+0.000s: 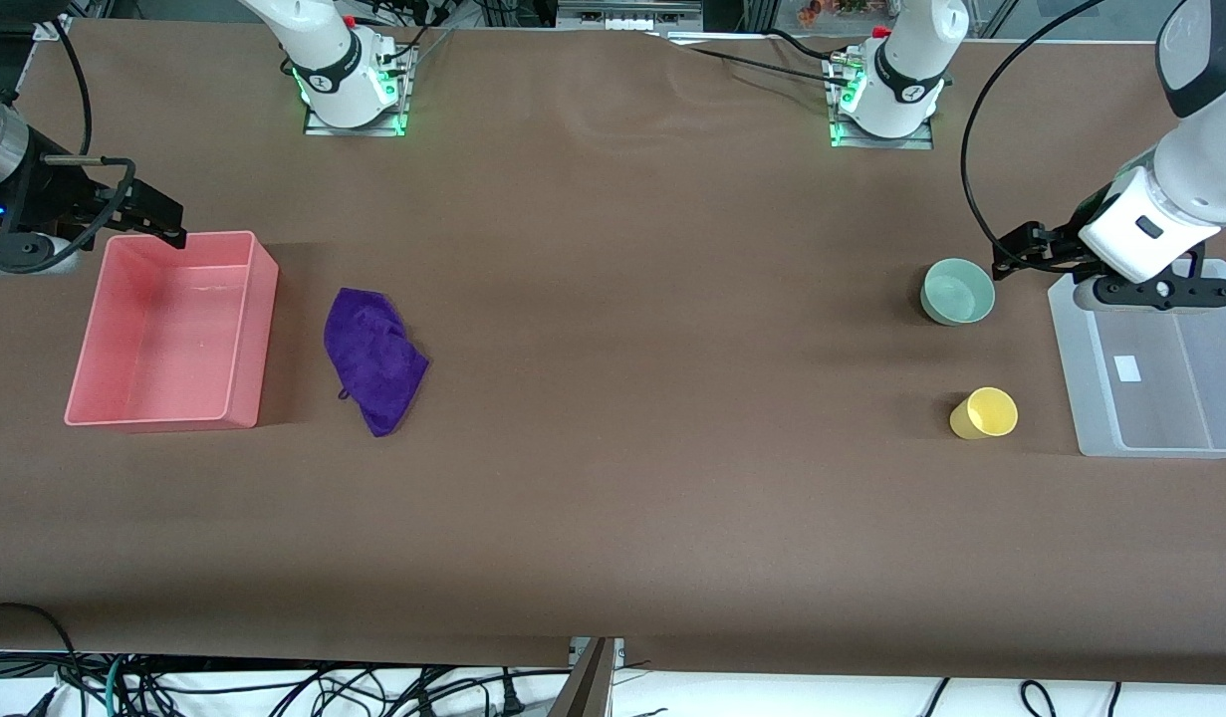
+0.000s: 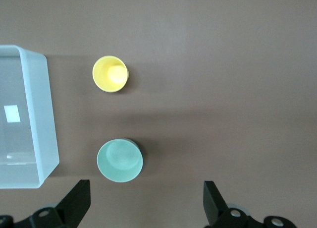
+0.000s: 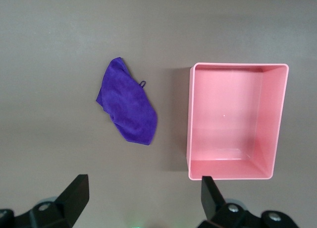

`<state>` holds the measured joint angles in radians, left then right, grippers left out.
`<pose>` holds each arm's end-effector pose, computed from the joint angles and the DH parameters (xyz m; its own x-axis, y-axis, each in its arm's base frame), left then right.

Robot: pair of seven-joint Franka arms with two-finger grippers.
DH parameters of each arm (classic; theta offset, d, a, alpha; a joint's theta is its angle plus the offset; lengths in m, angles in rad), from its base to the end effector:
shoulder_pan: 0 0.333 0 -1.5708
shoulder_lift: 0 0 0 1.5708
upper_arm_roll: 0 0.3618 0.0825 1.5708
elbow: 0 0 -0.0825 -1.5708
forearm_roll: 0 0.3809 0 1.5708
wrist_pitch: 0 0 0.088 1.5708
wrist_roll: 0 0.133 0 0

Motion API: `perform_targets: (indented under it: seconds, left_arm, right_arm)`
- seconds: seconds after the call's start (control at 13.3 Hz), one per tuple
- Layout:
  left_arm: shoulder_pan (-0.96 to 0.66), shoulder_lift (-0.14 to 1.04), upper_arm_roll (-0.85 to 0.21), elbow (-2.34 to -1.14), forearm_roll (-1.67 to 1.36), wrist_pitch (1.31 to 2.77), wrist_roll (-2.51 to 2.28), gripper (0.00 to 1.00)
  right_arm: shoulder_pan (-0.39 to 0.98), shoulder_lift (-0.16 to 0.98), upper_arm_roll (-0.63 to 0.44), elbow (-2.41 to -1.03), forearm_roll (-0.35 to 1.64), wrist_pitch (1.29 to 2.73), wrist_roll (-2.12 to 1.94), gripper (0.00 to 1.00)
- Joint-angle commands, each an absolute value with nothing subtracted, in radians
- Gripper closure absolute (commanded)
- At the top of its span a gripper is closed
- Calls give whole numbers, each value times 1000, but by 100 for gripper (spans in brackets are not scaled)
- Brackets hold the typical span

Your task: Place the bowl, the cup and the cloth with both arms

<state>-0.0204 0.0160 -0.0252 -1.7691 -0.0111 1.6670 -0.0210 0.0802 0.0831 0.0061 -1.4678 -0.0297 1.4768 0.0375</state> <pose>0.5491 -0.0263 0.5506 0.9927 -0.0233 -0.1180 -0.0224 -0.9997 0.0088 0.5676 0.0447 0.6377 0.9963 0.0458 -0.0728 0.0482 -0.9983 0.0319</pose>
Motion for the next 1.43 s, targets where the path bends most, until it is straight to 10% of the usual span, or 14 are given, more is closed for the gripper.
perform_targets:
  seconds: [0.0, 0.6, 0.9, 1.35]
  left_arm:
    - [29, 25, -34, -1824, -8, 1666, 131, 0]
    - [166, 50, -35, -2239, 18, 2153, 547, 0]
    - [262, 199, -35, -2266, 18, 2304, 805, 0]
    - [268, 274, -37, -2361, 18, 2480, 880, 16]
  right_arm:
    - [77, 72, 8, -1479, -31, 1485, 41, 0]
    - [54, 127, 0, -1483, -35, 1534, 48, 0]
    - [97, 270, 8, -1509, -34, 1549, 49, 0]
    - [127, 331, 37, -1935, -25, 2098, 94, 0]
